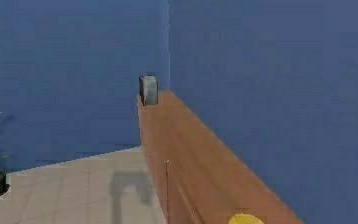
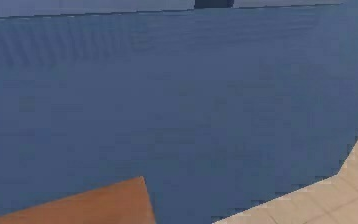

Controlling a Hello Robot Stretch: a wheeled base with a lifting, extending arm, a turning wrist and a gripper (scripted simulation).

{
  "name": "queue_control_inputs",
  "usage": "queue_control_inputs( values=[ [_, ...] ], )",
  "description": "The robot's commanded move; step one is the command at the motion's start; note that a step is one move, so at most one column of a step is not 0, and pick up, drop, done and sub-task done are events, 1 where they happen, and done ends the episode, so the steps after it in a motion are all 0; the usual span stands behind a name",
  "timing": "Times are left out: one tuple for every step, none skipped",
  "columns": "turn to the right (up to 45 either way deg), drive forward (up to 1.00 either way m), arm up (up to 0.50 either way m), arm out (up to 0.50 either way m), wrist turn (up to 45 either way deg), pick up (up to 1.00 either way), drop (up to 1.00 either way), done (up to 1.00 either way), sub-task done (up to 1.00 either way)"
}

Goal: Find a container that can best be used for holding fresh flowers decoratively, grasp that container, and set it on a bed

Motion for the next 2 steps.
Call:
queue_control_inputs(
  values=[
    [-45.0, 0.0, 0.0, 0.0, 0.0, 0.0, 0.0, 0.0, 0.0],
    [-18.0, 0.0, 0.0, 0.0, 0.0, 0.0, 0.0, 0.0, 0.0]
  ],
)
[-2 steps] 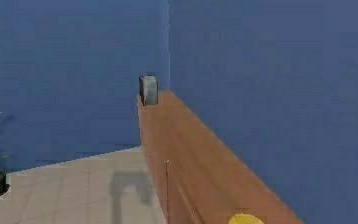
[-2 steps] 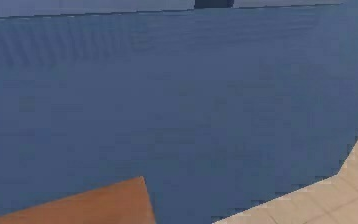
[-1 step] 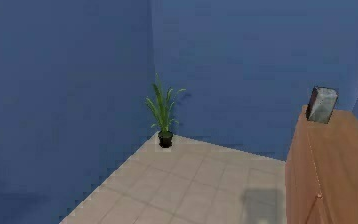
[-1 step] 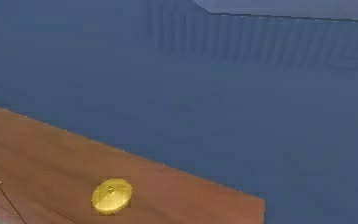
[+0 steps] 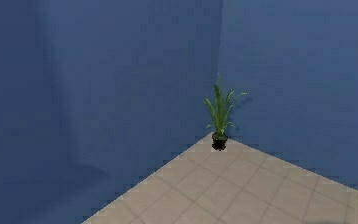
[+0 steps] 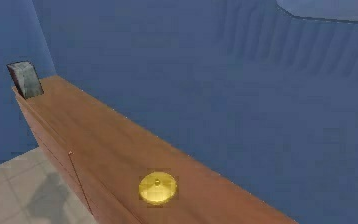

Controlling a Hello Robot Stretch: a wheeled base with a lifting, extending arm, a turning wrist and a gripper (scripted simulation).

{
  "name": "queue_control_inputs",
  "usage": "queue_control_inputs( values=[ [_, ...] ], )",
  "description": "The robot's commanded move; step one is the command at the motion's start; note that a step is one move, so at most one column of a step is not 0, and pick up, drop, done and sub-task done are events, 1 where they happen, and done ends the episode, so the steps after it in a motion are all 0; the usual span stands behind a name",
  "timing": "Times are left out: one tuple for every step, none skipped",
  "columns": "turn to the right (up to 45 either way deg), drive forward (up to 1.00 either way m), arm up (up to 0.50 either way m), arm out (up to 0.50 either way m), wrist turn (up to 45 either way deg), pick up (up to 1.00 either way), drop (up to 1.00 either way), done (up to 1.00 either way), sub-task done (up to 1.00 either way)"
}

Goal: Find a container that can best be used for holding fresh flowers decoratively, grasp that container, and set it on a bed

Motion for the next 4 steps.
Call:
queue_control_inputs(
  values=[
    [0.0, 0.0, 0.5, 0.0, 0.0, 0.0, 0.0, 0.0, 0.0],
    [0.0, 0.0, 0.3, 0.0, 0.0, 0.0, 0.0, 0.0, 0.0],
    [0.0, 0.0, 0.0, 0.2, 0.0, 0.0, 0.0, 0.0, 0.0],
    [0.0, 0.0, 0.0, 0.0, 45.0, 0.0, 0.0, 0.0, 0.0]
  ],
)
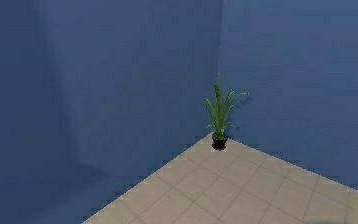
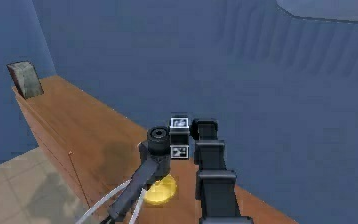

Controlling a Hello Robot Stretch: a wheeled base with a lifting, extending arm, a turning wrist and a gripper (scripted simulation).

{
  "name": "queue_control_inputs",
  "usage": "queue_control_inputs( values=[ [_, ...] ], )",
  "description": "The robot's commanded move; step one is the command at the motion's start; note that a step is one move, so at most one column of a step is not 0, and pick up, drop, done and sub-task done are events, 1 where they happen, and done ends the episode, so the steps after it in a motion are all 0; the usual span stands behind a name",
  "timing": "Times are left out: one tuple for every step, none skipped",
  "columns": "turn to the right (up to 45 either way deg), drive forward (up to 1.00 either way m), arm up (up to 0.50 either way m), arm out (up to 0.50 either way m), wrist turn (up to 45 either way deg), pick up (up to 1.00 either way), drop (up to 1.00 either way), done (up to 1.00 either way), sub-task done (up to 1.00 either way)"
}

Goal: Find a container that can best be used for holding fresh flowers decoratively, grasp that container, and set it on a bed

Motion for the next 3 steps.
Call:
queue_control_inputs(
  values=[
    [0.0, 0.0, 0.0, 0.0, 45.0, 0.0, 0.0, 0.0, 0.0],
    [0.0, 0.0, 0.0, 0.0, 45.0, 0.0, 0.0, 0.0, 0.0],
    [0.0, 0.0, 0.0, 0.0, 27.0, 0.0, 0.0, 0.0, 0.0]
  ],
)
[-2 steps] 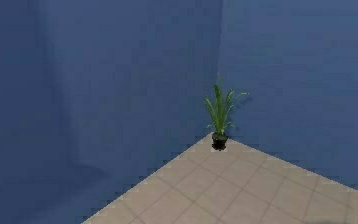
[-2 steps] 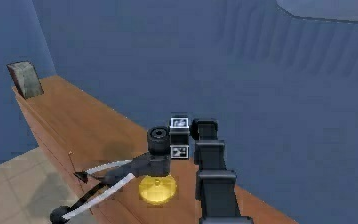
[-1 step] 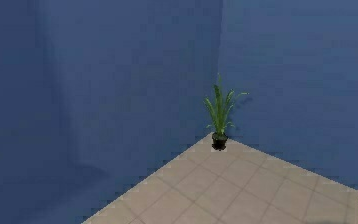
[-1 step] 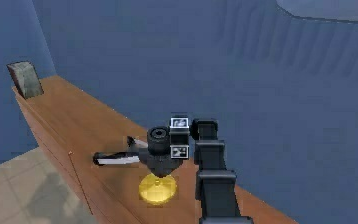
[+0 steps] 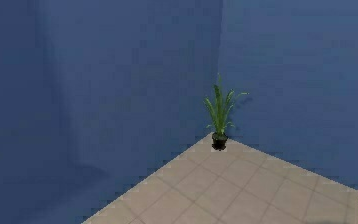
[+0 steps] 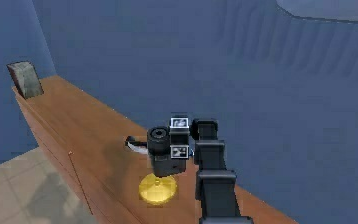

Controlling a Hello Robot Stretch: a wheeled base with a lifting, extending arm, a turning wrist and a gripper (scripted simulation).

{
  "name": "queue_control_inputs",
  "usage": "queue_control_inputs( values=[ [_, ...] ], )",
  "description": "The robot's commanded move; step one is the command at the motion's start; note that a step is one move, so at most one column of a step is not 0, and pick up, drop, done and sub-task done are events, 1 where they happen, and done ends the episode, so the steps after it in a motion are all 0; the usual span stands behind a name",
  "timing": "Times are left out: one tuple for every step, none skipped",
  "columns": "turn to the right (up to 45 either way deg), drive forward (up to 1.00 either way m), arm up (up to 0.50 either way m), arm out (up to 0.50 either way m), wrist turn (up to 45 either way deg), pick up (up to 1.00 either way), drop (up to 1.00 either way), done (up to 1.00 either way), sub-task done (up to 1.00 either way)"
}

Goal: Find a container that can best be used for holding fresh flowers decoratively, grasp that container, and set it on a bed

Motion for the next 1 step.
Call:
queue_control_inputs(
  values=[
    [0.0, 0.0, -0.3, 0.0, 0.0, 0.0, 0.0, 0.0, 0.0]
  ],
)
